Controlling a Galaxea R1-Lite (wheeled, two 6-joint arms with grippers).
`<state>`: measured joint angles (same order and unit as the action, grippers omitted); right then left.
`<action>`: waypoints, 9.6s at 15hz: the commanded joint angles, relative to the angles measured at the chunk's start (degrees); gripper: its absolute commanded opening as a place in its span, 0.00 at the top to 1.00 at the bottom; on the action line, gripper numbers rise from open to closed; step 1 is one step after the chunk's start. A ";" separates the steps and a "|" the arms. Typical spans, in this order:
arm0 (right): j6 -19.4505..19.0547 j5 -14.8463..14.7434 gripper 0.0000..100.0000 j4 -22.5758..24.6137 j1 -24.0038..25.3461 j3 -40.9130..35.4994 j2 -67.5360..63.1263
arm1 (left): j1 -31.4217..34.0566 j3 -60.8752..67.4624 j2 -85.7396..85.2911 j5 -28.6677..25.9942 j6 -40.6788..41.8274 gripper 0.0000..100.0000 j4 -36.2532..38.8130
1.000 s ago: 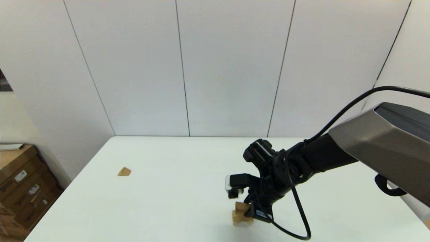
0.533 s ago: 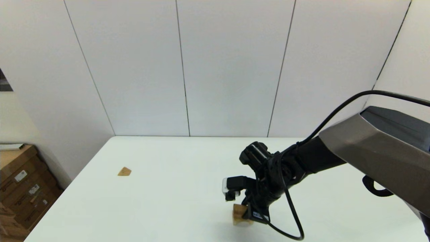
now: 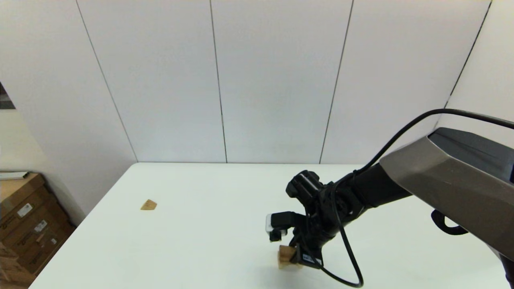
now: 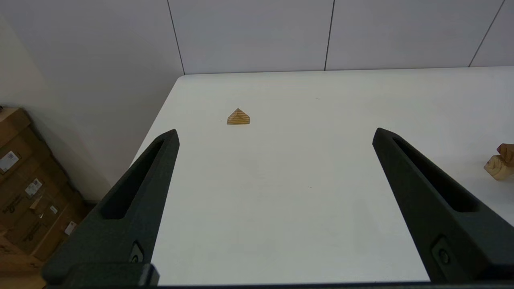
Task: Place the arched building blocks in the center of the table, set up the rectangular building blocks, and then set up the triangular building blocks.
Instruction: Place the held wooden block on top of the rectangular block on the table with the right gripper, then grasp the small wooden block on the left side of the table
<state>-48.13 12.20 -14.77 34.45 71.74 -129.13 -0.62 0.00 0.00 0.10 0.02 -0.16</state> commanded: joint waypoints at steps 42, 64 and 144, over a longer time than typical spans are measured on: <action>16.58 -9.30 0.00 -0.08 -14.68 -23.40 77.46 | 0.01 0.00 0.09 -0.01 -0.02 0.00 -0.02; 42.50 -14.05 0.00 4.93 -34.89 -53.64 119.82 | 0.01 0.00 0.00 -0.01 -0.02 0.00 -0.02; 46.72 -10.88 0.00 15.04 -34.54 -71.83 129.22 | 15.04 -99.67 135.18 -19.52 51.83 0.00 -33.94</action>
<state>-1.32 1.29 0.24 -0.10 0.00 0.07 14.52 -97.68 133.24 -19.32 50.55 -31.74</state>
